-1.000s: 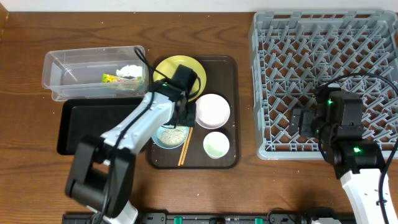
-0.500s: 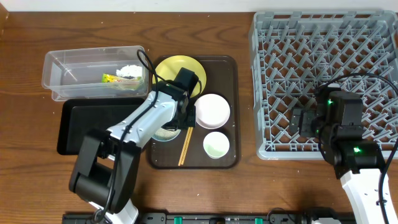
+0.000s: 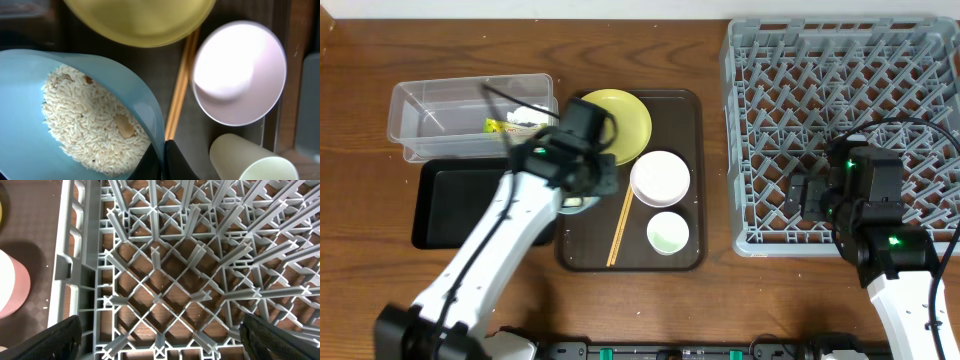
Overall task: Sort waste into correct bins and load items into the dishwasher rack
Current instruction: 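Lift blue bowl with left gripper and pour rice onto black tray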
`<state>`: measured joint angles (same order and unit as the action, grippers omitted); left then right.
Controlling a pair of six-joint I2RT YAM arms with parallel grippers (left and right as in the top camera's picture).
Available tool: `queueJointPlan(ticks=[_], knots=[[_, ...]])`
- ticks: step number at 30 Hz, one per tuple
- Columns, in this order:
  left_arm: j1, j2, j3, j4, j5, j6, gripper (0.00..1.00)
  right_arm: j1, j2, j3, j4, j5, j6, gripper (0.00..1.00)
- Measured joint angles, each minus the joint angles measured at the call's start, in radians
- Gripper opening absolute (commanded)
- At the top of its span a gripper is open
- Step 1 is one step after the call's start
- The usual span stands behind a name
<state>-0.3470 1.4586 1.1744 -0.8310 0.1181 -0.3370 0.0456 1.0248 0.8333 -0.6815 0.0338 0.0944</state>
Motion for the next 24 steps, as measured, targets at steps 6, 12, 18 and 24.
queueJointPlan(ticks=[6, 12, 18, 24], knots=[[0.209, -0.016, 0.001, -0.026, 0.135, 0.042, 0.06, 0.000, 0.000, 0.000, -0.002, 0.000, 0.000, 0.99], [0.452, -0.002, 0.000, -0.026, 0.436, 0.187, 0.06, 0.000, 0.000, 0.000, -0.002, 0.000, 0.000, 0.99], [0.678, 0.033, -0.058, -0.023, 0.761, 0.341, 0.06, 0.000, 0.000, 0.000, -0.003, 0.000, 0.000, 0.99], [0.854, 0.156, -0.145, -0.024, 1.052, 0.452, 0.06, 0.000, 0.000, 0.000, -0.003, 0.000, 0.000, 0.99]])
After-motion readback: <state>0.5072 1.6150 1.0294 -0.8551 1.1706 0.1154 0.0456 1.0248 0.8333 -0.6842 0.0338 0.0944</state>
